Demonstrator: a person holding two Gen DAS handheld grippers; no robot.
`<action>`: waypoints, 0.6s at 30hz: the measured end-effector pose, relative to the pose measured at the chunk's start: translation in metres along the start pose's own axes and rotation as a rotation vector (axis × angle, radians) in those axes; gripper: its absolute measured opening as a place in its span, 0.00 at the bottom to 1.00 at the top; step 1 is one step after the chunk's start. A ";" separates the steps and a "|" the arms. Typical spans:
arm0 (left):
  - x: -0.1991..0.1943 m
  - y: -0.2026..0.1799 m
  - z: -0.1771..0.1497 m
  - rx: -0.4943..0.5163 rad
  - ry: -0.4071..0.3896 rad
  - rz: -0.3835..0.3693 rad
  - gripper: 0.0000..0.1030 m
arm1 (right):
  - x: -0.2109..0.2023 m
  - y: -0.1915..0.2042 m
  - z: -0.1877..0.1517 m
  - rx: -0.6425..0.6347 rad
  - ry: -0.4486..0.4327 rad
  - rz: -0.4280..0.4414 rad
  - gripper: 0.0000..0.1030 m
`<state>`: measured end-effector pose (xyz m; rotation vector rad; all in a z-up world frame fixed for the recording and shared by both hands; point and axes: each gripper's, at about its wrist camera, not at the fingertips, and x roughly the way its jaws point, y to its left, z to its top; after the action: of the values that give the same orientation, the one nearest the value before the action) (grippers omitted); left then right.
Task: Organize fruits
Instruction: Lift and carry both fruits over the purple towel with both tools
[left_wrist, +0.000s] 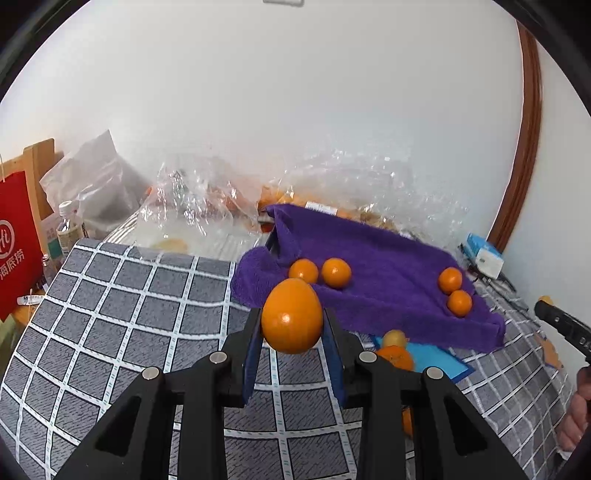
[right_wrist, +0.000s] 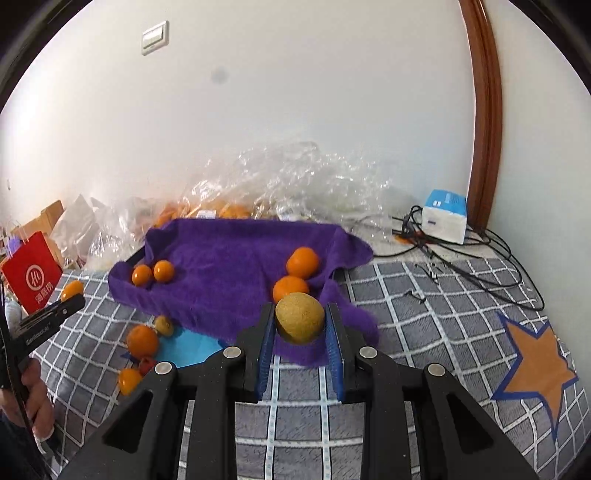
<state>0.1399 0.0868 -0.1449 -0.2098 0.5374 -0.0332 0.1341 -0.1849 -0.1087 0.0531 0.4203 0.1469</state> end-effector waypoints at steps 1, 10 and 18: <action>-0.001 0.002 0.003 -0.011 -0.002 -0.012 0.29 | 0.001 -0.001 0.004 0.011 -0.001 0.006 0.26; -0.007 0.003 0.053 -0.053 -0.031 -0.074 0.29 | 0.015 0.008 0.044 0.006 -0.023 0.035 0.26; 0.032 -0.030 0.084 -0.030 -0.014 -0.124 0.29 | 0.057 0.019 0.068 0.042 0.009 0.103 0.26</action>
<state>0.2108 0.0705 -0.0842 -0.2722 0.5106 -0.1440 0.2114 -0.1591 -0.0681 0.1159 0.4300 0.2394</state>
